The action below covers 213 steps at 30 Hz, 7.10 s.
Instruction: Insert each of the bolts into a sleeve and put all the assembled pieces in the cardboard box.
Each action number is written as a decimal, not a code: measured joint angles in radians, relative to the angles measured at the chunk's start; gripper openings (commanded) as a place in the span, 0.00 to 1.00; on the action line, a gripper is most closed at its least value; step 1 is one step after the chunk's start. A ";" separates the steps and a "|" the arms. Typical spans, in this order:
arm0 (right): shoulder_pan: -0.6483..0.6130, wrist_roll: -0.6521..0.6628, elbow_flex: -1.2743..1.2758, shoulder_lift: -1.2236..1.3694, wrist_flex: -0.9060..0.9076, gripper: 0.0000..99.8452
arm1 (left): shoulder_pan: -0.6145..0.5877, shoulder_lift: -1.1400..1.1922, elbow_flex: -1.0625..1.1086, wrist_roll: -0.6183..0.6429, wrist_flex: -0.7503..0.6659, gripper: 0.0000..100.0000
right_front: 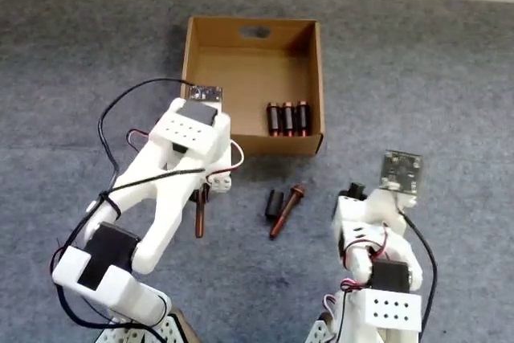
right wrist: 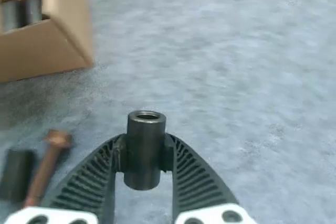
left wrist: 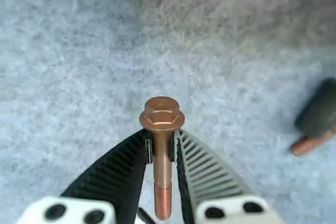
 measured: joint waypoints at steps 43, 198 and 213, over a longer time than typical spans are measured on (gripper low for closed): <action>-0.440 -0.005 0.078 0.000 -0.695 0.01 | 0.293 -1.111 0.572 -0.005 -1.003 0.01; -0.356 -0.005 -0.586 0.483 -0.419 0.01 | -0.486 -0.806 0.936 -0.344 -0.678 0.01; -0.358 -0.140 -1.280 1.613 -0.445 0.01 | -0.486 -0.806 0.962 -0.344 -0.721 0.01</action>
